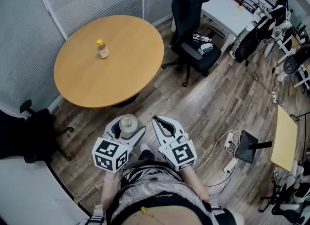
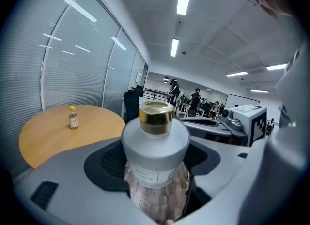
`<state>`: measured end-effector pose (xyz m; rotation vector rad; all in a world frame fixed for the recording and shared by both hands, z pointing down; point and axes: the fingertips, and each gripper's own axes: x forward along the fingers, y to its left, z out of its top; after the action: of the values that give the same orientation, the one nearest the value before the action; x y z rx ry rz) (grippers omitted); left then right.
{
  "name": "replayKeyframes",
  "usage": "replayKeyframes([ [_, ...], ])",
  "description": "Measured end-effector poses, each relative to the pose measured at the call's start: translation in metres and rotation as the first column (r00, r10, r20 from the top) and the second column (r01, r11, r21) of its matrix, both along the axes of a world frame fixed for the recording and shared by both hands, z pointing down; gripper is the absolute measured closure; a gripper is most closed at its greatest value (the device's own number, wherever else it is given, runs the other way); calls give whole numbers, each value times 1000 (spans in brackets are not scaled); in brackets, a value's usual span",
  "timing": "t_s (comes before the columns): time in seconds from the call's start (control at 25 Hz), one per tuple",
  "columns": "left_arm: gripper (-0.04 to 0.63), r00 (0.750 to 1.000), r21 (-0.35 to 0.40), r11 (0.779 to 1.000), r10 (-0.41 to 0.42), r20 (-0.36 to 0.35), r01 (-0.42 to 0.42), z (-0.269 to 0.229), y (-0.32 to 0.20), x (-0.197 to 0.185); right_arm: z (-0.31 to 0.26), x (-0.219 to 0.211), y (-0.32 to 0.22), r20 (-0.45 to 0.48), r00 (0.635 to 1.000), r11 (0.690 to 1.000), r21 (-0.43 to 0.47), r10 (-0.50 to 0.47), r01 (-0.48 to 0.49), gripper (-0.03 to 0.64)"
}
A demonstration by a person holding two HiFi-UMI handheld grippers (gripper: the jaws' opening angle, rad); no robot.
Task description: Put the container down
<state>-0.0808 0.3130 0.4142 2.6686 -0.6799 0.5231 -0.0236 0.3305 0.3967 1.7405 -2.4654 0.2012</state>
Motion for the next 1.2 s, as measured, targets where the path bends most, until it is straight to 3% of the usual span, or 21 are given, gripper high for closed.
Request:
replayKeyframes([
  [1.2, 249, 1000, -23, 999, -26, 13, 27, 7, -57, -30, 13, -35, -62, 25, 999, 999, -32, -40, 41, 592],
])
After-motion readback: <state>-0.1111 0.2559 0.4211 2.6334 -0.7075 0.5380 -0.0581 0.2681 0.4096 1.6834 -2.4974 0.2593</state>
